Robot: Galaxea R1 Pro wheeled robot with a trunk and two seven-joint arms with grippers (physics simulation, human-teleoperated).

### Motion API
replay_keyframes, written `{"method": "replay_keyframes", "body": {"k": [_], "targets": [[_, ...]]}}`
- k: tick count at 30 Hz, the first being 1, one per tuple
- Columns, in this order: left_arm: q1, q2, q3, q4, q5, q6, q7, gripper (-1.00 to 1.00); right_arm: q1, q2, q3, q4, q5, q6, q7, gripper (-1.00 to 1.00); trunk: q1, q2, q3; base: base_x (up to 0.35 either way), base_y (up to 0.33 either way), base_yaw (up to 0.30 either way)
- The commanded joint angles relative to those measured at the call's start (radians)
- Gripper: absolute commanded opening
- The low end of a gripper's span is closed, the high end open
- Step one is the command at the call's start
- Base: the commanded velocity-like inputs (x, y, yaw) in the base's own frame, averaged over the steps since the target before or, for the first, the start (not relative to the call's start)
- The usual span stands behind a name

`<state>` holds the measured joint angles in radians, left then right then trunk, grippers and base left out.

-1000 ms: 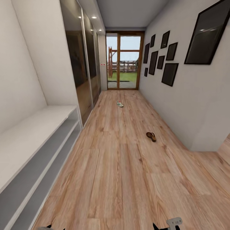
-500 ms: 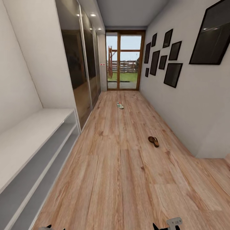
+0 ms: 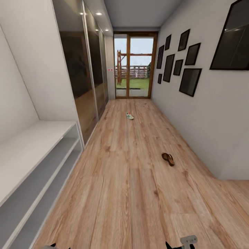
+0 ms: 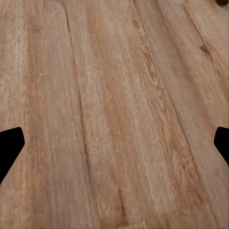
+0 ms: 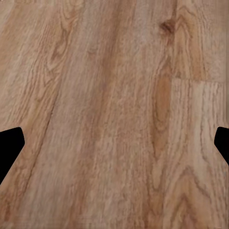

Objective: Pick up the two gym shoes and the two sandals from the corridor floor and place them onto the hallstand (shoe rack) in the corridor, making sure they are on the rack and not on the floor. Arrange them so the two gym shoes are next to each other and the two sandals are next to each other.

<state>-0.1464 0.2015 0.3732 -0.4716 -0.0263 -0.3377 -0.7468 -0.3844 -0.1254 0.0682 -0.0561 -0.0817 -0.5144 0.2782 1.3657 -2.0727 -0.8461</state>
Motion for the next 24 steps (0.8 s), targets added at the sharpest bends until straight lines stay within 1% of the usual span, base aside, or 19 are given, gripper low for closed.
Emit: {"method": "replay_keyframes", "body": {"k": [1, 24], "targets": [[-0.001, -0.001, 0.006, 0.001, -0.003, -0.003, -0.006, 1.00, -0.001, 0.000, 0.007, 0.001, -0.009, -0.003, 0.004, 1.00, 0.000, 0.000, -0.001, 0.324, -0.102, 0.000], [-0.001, -0.001, 0.006, 0.001, -0.003, -0.003, -0.006, 1.00, -0.001, 0.000, 0.007, 0.001, -0.009, -0.003, 0.004, 1.00, 0.000, 0.000, -0.001, 0.320, -0.111, 0.000]]}}
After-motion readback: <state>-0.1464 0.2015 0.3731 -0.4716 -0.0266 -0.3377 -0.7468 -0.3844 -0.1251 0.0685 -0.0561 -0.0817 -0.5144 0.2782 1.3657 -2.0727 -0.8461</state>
